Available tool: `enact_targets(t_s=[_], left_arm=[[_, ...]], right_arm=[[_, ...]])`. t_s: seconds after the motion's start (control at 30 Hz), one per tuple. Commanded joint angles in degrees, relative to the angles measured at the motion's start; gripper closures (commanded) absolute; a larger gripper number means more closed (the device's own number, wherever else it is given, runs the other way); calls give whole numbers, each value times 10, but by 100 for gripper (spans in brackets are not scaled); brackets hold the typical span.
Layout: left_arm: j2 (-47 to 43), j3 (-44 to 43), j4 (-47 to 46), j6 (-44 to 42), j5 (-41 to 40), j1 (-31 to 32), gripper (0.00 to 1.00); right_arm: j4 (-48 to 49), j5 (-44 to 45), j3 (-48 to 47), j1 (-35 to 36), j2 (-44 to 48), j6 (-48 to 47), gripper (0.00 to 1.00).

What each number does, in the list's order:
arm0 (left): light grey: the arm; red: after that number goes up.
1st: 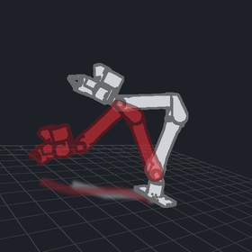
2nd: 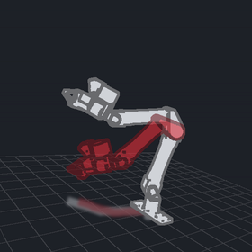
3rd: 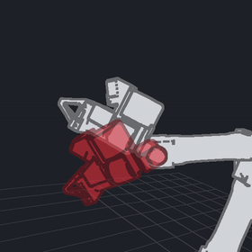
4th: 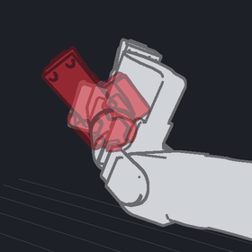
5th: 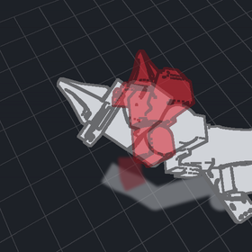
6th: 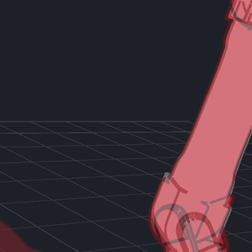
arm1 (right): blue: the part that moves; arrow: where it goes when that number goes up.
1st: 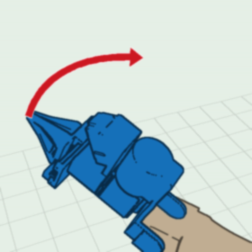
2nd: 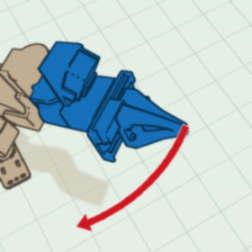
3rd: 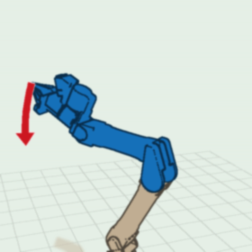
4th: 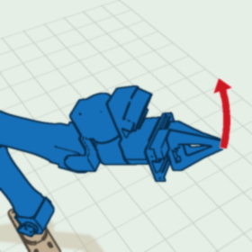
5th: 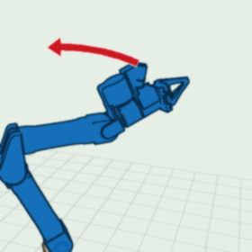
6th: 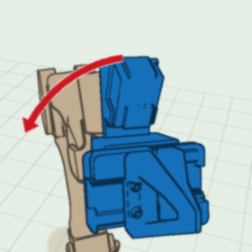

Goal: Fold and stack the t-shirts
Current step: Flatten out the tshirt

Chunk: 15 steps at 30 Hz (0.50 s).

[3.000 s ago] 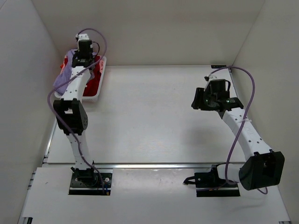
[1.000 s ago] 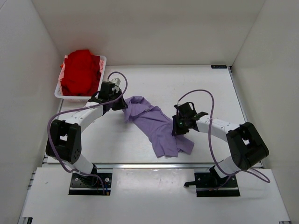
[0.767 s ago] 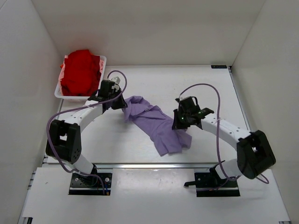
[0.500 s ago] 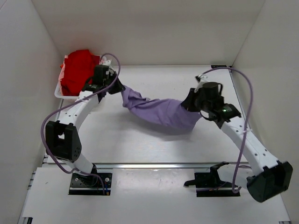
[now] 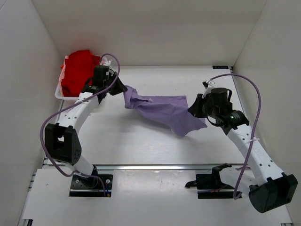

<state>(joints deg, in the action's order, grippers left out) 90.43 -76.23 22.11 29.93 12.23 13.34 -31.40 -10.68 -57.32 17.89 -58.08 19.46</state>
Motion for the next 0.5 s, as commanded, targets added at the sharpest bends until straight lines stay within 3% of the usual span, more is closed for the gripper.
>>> enact_targets(t_s=[0.0,0.13,0.23,0.33,0.4,0.47], left_arm=[[-58,27,-17,1,6,-2,100],[-65,65,-26,11,11,-1,100],[-73,37,-20,1,10,-1,100],[-91,-19,-29,10,12,-3,100],[-98,-55,-46,24,24,-6,100],[-90,-102,-51,40,37,-3,100]], right_arm=[[1,-29,19,-7,-20,-11,100],[-7,11,26,34,-41,-12,100],[-30,62,-20,60,-16,-3,100],[-12,199,-83,100,66,-2,100],[4,223,-116,80,98,-20,100],[22,205,-139,-1,114,-33,100]])
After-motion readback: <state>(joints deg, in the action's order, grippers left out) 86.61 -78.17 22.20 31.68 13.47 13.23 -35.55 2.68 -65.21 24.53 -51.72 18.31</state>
